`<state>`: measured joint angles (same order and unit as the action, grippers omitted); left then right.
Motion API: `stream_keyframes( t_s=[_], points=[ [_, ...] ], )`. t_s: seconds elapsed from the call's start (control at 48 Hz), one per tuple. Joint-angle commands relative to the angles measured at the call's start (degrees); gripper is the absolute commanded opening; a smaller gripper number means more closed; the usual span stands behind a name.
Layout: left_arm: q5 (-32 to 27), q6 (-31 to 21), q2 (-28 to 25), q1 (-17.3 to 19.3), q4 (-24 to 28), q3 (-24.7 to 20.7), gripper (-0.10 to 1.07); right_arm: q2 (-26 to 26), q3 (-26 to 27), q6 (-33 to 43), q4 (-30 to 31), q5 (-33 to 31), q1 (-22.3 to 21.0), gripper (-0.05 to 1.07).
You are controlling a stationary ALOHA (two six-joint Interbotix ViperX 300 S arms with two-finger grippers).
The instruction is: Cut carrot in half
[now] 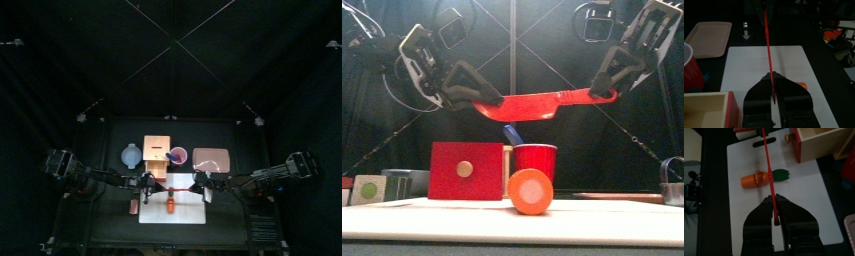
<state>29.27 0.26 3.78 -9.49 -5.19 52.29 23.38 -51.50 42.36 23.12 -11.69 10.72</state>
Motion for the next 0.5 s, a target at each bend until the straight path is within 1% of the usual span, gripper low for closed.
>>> stream_keyframes(
  t_s=[0.0,0.125,0.25,0.354,0.479],
  points=[
    [-0.1,0.0,-1.0,-2.3,-0.8,0.2,0.35,-2.0,0.0,0.2,-0.3,-0.6,1.2,0.21],
    [-0.1,0.0,-4.2,-4.5,-3.9,-0.3,0.35,-6.5,0.4,0.3,-0.4,0.4,3.2,0.21],
    [-0.1,0.1,-7.1,-6.8,-5.9,-1.5,0.35,-10.5,2.0,0.3,-0.7,0.4,4.9,0.21],
    [-0.1,0.1,-8.8,-8.3,-7.0,-2.4,0.35,-12.6,3.8,0.2,-0.7,0.3,6.3,0.21],
    [-0.4,0.1,-9.6,-9.1,-7.6,-3.0,0.35,-13.2,4.6,0.3,-0.7,-0.1,7.2,0.21]
  ],
)
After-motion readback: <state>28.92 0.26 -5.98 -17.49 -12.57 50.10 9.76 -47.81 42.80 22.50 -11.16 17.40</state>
